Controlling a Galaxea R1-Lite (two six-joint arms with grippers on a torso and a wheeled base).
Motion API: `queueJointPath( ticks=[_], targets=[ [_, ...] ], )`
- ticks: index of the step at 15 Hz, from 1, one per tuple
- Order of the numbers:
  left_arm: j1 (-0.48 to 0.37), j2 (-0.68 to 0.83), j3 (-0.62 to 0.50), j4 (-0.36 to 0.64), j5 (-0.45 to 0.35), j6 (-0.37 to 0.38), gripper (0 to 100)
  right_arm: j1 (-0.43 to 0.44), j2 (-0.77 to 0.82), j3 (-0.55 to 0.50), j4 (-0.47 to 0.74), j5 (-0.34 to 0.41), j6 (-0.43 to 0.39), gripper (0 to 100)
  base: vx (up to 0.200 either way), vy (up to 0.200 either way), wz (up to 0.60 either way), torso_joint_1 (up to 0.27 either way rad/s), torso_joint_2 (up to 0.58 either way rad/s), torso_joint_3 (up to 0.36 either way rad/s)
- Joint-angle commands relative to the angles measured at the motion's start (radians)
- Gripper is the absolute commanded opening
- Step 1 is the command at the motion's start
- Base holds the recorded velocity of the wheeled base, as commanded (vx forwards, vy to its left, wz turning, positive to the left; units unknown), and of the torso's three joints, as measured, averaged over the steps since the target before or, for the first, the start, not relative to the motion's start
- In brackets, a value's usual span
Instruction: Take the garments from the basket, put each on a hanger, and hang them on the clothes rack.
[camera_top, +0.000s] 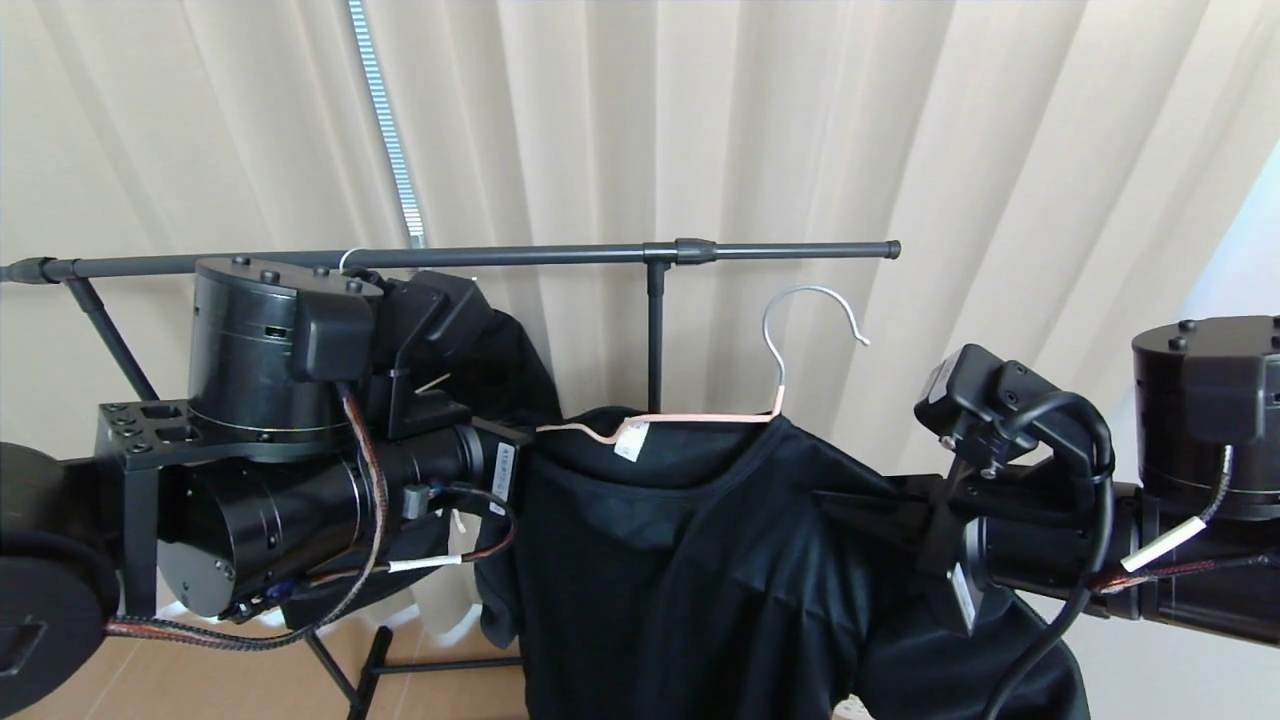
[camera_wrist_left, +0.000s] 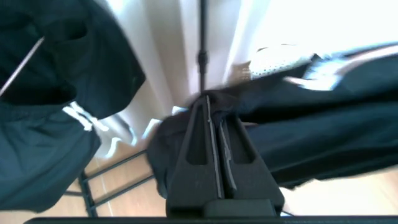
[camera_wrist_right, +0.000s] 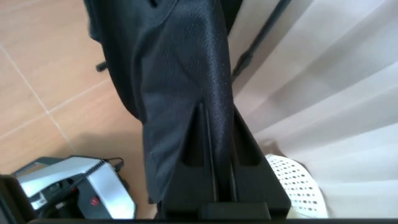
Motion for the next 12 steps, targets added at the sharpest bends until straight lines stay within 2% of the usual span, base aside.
queueJointPath(
  ticks=[1, 8, 10, 12],
  targets=[
    [-0.039, -0.003, -0.023, 0.018, 0.003, -0.001, 0, 0.028, 0.034, 0.0, -0.029, -0.002, 0.043, 0, 0.0, 0.0, 0.0, 0.0, 0.0, 0.0],
    [-0.062, -0.001, -0.054, 0.038, 0.002, 0.022, 0, 0.057, 0.089, 0.049, -0.115, -0.005, 0.066, 0, 0.0, 0.0, 0.0, 0.0, 0.0, 0.0],
    [-0.058, -0.025, -0.034, 0.069, 0.002, 0.03, 0, 0.042, 0.07, 0.045, -0.113, -0.005, 0.066, 0, 0.0, 0.0, 0.0, 0.0, 0.0, 0.0],
    [-0.015, -0.054, -0.035, 0.133, 0.0, 0.053, 0, 0.014, 0.046, 0.046, -0.112, -0.002, 0.06, 0, 0.0, 0.0, 0.0, 0.0, 0.0, 0.0]
  ],
)
